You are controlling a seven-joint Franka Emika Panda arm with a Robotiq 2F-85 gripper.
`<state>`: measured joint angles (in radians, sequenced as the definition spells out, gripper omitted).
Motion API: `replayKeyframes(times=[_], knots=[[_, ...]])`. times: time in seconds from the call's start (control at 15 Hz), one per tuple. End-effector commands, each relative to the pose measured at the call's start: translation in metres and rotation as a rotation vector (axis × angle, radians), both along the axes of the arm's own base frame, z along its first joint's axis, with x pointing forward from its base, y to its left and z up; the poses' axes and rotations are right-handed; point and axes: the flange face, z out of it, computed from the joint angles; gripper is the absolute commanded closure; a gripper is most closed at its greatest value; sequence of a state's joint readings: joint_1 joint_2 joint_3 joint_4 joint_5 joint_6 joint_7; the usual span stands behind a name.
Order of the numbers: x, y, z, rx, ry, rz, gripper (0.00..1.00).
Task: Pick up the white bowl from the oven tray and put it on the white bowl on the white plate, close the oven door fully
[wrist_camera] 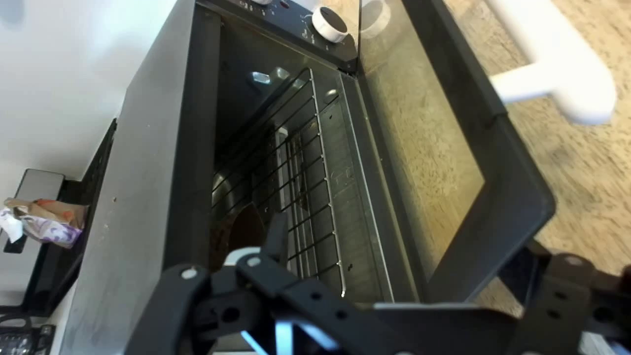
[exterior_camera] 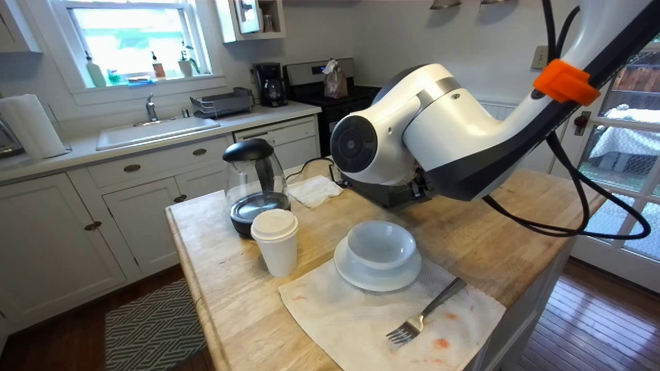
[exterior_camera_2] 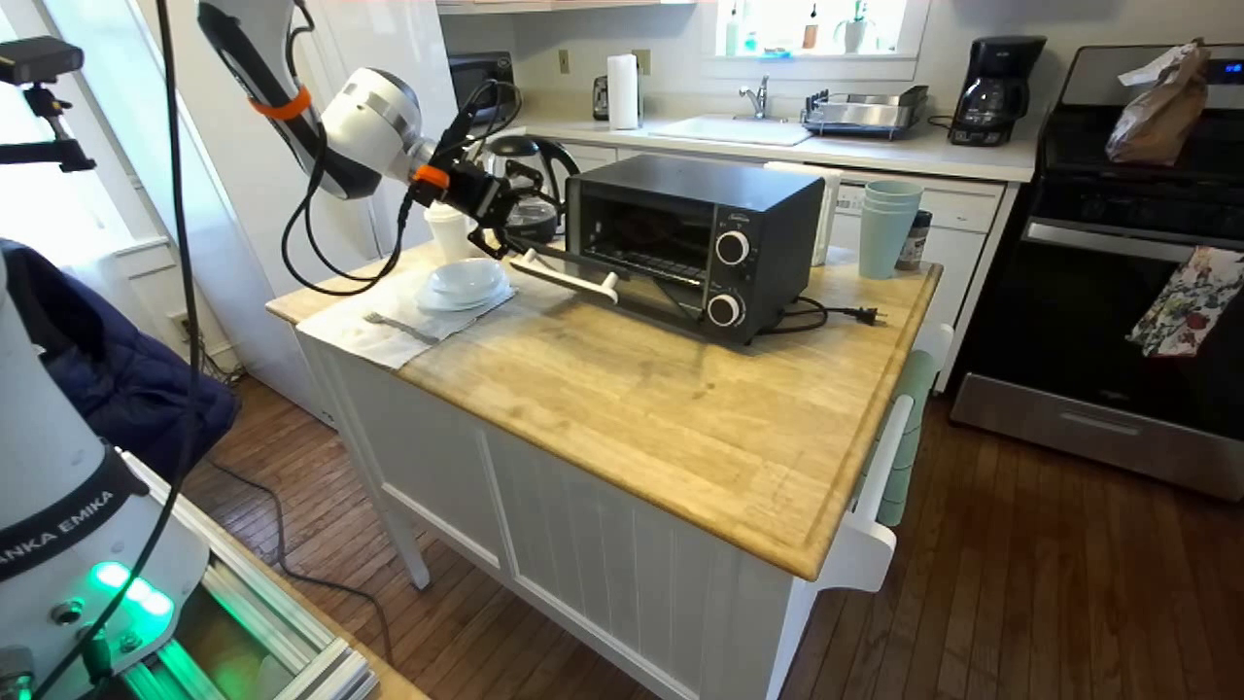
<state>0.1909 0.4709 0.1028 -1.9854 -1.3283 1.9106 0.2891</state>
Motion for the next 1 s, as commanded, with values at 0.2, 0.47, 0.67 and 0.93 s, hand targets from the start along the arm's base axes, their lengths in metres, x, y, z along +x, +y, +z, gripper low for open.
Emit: replayKeyframes(times=[0.2, 0.47, 0.67, 0.93], knots=[[0.002, -0.006, 0.018, -0.01, -0.049, 0.035, 0.0], [0.005, -0.009, 0.021, -0.004, -0.057, 0.041, 0.0], [0.006, -0.008, 0.025, -0.005, -0.067, 0.048, 0.0], [0.008, -0.007, 0.033, -0.006, -0.092, 0.064, 0.0]])
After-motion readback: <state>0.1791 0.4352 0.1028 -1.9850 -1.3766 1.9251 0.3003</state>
